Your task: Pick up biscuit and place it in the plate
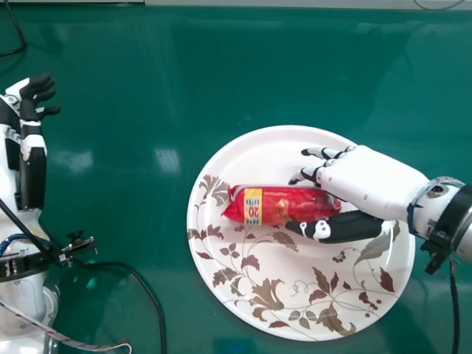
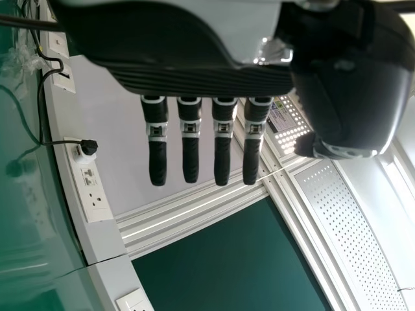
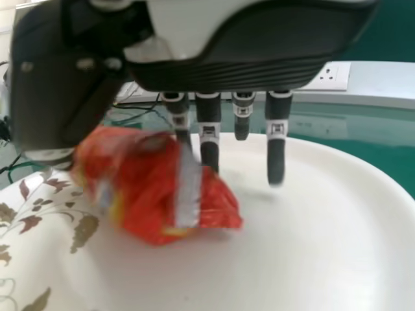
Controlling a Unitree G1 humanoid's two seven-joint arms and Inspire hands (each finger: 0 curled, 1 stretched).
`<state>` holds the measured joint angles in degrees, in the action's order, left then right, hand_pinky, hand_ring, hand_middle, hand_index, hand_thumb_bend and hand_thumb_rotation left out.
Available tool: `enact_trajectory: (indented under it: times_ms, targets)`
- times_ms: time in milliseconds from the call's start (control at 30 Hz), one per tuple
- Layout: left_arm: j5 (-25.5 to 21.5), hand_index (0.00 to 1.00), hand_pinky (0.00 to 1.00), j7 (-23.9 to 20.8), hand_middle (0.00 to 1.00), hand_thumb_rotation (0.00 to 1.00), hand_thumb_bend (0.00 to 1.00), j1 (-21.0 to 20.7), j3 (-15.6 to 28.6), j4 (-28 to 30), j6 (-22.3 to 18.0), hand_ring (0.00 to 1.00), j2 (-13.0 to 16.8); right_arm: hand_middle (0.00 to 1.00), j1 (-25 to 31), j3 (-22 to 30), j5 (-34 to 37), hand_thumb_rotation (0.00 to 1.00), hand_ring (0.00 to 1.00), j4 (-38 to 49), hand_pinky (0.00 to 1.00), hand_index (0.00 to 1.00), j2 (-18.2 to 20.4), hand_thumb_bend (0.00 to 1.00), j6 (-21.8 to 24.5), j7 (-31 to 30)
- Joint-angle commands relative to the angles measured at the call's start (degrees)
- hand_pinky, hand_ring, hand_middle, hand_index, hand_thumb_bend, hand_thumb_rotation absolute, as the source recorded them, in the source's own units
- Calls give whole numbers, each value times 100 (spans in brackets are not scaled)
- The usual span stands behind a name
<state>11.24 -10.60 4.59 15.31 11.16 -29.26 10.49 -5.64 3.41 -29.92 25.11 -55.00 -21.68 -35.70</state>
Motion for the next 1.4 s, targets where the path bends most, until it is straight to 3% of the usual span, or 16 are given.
enact_trajectory:
  times_ms: [0,333,500,800,967,1200,1367]
  targets:
    - [3,78,66,16,80,0,34,147,18,119,67,79,-49,99,45,-27,-9,64,95,40,84,99,-138,100,36,-208]
    - [-11,79,68,20,81,0,34,189,48,151,126,80,-81,100,-59,-35,-101,68,100,90,93,100,-239,100,114,-387]
    - [34,78,68,-3,80,0,34,216,67,127,81,80,-74,100,-109,309,23,72,100,219,91,100,-161,100,359,-323]
    - [-28,81,68,-15,82,0,34,440,78,208,22,81,-166,97,-32,910,839,62,90,451,77,98,524,85,850,196]
    - [-57,83,74,4,84,0,34,694,74,413,112,83,-246,93,125,1157,1013,60,85,414,68,92,1095,86,847,812]
    - [105,82,74,-51,82,0,36,956,60,644,152,82,-364,88,248,1279,966,55,77,197,59,88,1526,80,670,1440]
    - [339,81,72,-110,80,0,35,1044,2,756,182,79,-505,81,296,1213,826,55,74,-294,60,82,1994,64,295,2238]
